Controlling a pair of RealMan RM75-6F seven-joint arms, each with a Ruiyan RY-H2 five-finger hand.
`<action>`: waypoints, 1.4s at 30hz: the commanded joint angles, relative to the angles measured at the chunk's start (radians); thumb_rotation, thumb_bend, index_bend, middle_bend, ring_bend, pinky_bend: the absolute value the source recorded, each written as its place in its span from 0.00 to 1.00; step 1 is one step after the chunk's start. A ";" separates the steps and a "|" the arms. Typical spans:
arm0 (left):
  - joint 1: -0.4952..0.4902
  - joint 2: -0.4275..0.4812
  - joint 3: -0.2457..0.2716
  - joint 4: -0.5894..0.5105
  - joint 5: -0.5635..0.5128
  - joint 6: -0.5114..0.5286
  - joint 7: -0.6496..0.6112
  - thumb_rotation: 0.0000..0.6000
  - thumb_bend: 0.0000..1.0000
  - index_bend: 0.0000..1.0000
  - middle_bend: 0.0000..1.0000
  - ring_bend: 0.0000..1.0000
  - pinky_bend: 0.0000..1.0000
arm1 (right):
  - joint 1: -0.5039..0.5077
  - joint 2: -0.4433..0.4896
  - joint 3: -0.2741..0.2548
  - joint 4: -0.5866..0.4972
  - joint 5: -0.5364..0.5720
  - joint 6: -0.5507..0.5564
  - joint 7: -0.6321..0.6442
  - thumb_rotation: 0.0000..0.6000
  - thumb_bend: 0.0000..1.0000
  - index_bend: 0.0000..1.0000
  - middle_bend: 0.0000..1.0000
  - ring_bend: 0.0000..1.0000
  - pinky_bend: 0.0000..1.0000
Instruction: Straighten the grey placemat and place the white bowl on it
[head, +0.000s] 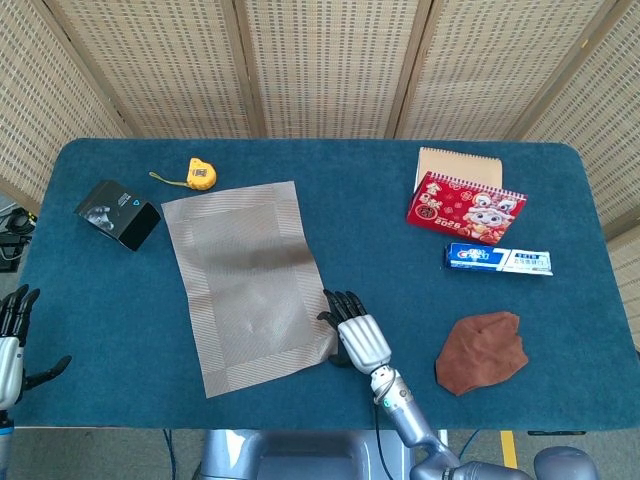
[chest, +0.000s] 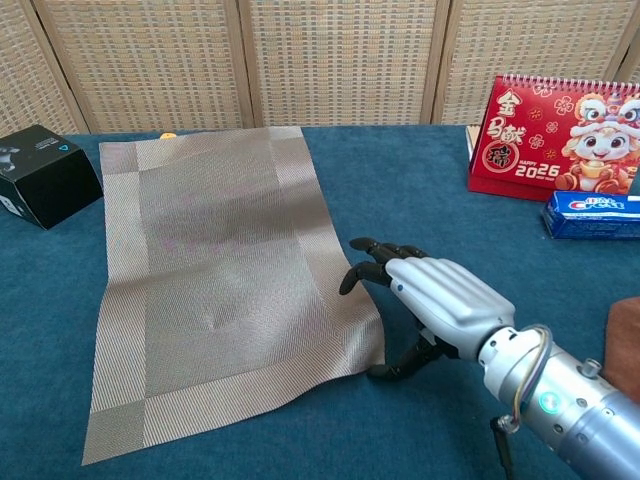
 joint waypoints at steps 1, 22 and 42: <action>0.001 0.001 -0.003 -0.003 0.000 0.002 -0.004 1.00 0.11 0.00 0.00 0.00 0.00 | 0.006 -0.015 0.000 0.009 -0.013 0.019 0.026 1.00 0.36 0.31 0.00 0.00 0.00; 0.005 -0.002 -0.015 -0.012 -0.010 0.002 -0.007 1.00 0.11 0.02 0.00 0.00 0.00 | -0.004 -0.105 -0.010 0.099 -0.042 0.127 0.101 1.00 0.36 0.56 0.05 0.00 0.00; 0.005 0.002 -0.018 -0.019 -0.012 -0.004 -0.014 1.00 0.11 0.03 0.00 0.00 0.00 | -0.014 -0.129 -0.014 0.128 -0.039 0.150 0.114 1.00 0.55 0.60 0.08 0.00 0.00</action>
